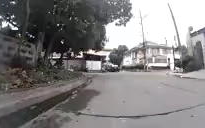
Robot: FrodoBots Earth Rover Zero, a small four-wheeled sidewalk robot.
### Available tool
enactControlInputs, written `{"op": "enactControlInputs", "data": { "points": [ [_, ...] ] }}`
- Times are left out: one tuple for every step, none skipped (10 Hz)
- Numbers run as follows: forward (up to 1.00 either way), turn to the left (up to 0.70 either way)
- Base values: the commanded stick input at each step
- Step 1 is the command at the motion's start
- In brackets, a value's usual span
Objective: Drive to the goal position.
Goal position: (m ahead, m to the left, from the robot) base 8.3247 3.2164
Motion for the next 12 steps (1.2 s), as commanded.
{"op": "enactControlInputs", "data": {
  "points": [
    [1.00,0.00],
    [1.00,0.00],
    [1.00,-0.01],
    [1.00,-0.27],
    [1.00,-0.40],
    [1.00,-0.40],
    [1.00,-0.40],
    [1.00,-0.17],
    [1.00,-0.01],
    [1.00,0.00],
    [1.00,0.00],
    [1.00,-0.20]
  ]
}}
